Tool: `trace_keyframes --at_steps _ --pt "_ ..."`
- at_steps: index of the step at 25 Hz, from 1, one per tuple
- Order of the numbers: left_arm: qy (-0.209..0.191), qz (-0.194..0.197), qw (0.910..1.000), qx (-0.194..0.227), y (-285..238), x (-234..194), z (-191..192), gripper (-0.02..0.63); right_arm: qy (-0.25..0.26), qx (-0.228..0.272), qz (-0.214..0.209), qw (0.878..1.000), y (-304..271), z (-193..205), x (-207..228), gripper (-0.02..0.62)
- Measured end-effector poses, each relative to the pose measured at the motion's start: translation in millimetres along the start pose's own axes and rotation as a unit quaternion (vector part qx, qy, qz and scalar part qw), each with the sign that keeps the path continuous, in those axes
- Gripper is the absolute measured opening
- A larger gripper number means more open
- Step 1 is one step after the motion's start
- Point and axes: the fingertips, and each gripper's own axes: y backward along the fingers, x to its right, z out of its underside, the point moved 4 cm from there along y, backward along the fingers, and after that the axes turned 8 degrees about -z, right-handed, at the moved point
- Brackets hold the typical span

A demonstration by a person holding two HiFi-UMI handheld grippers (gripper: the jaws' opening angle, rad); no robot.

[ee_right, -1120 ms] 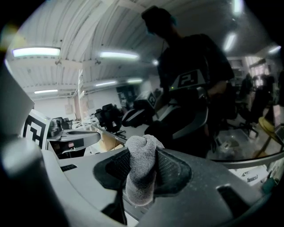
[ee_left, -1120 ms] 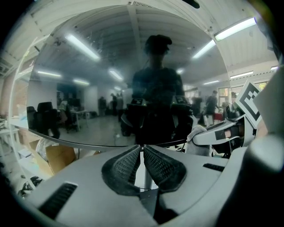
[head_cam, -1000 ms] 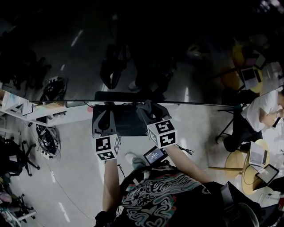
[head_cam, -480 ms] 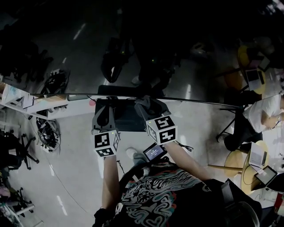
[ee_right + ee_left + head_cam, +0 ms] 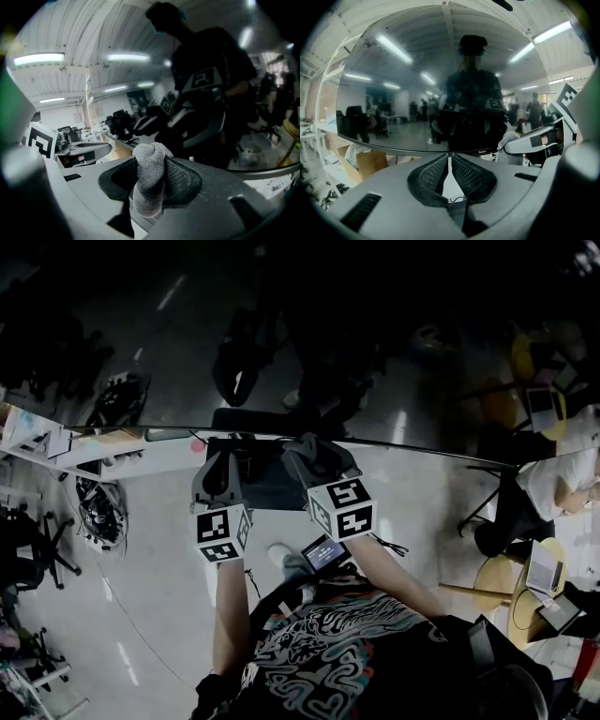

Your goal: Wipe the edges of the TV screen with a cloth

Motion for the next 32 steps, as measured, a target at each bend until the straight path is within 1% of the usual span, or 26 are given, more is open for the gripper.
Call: trace_keyframes --at_steps 8,15,21,32 --pt "0.002 0.011 0.9999 0.004 -11 -17 0 0.035 -0.005 0.003 0.007 1.000 -15 -2 -12 0.167" --pt "0.012 0.016 0.9998 0.002 -18 -32 -1 0.035 -0.015 0.004 0.017 1.000 -23 -8 -17 0.167" --pt "0.015 0.021 0.9996 0.005 -18 -50 5 0.035 -0.015 0.007 0.022 1.000 -36 -6 -29 0.167" --pt "0.025 0.010 0.9996 0.007 -23 -82 8 0.035 -0.009 0.001 0.014 1.000 -63 -10 -46 0.167"
